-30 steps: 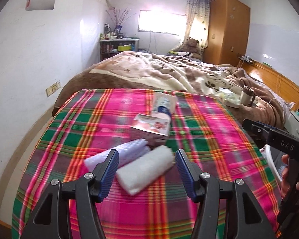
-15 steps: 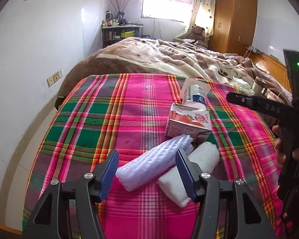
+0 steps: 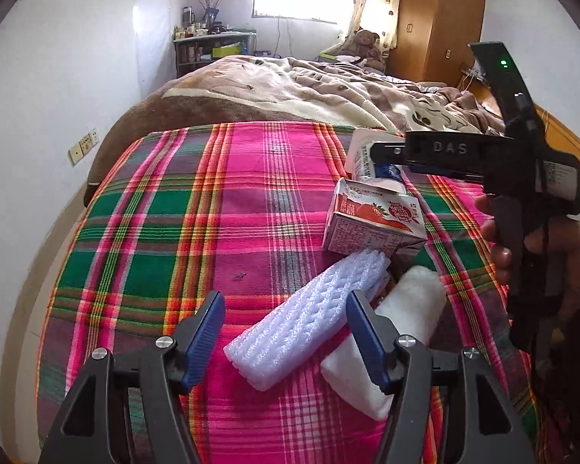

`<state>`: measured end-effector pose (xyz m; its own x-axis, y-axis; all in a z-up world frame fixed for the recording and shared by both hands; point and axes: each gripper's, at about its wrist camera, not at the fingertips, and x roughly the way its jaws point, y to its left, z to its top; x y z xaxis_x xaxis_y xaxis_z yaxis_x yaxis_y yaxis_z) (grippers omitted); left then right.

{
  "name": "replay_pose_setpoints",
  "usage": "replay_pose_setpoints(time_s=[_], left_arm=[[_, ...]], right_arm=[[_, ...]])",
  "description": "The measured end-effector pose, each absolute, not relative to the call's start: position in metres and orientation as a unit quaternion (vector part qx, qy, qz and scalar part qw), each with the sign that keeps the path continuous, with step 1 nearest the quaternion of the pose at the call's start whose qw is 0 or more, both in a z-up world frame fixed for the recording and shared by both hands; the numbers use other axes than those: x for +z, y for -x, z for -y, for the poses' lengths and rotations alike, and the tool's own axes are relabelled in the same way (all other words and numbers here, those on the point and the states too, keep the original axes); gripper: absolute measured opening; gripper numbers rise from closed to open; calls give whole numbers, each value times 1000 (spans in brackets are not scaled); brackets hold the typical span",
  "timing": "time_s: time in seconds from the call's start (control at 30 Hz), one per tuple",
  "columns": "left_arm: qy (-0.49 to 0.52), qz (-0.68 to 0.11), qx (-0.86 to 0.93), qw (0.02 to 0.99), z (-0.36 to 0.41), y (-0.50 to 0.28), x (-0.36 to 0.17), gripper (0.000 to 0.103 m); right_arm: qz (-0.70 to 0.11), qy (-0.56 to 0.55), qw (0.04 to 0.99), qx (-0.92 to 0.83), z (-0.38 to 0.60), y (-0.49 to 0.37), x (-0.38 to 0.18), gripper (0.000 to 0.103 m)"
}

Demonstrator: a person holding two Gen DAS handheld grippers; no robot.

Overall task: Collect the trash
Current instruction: 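Grasp the white yogurt cup with the right gripper while the left grasps the foam net, then carry the yogurt cup and foam net over the white wastebasket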

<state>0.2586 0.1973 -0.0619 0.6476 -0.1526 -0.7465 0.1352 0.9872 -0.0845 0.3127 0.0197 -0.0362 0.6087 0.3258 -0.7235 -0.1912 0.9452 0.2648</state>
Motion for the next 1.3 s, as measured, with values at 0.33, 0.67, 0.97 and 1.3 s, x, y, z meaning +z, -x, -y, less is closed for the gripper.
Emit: replay_pose_setpoints(time_s=[0.33, 0.67, 0.97, 1.3], left_arm=[[10, -437, -78, 896, -192, -271, -74, 69], [-17, -432, -94, 897, -174, -279, -76, 69], [26, -440, -103, 892, -165, -280, -75, 34], [43, -415, -100, 903, -140, -260, -56, 27]], right_arm=[[-441, -81, 883, 142, -23, -319, -43, 62], [-446, -78, 883, 126, -7, -315, -46, 55], [-437, -55, 891, 112, 9, -297, -44, 53], [-422, -62, 898, 110, 32, -272, -38, 52]])
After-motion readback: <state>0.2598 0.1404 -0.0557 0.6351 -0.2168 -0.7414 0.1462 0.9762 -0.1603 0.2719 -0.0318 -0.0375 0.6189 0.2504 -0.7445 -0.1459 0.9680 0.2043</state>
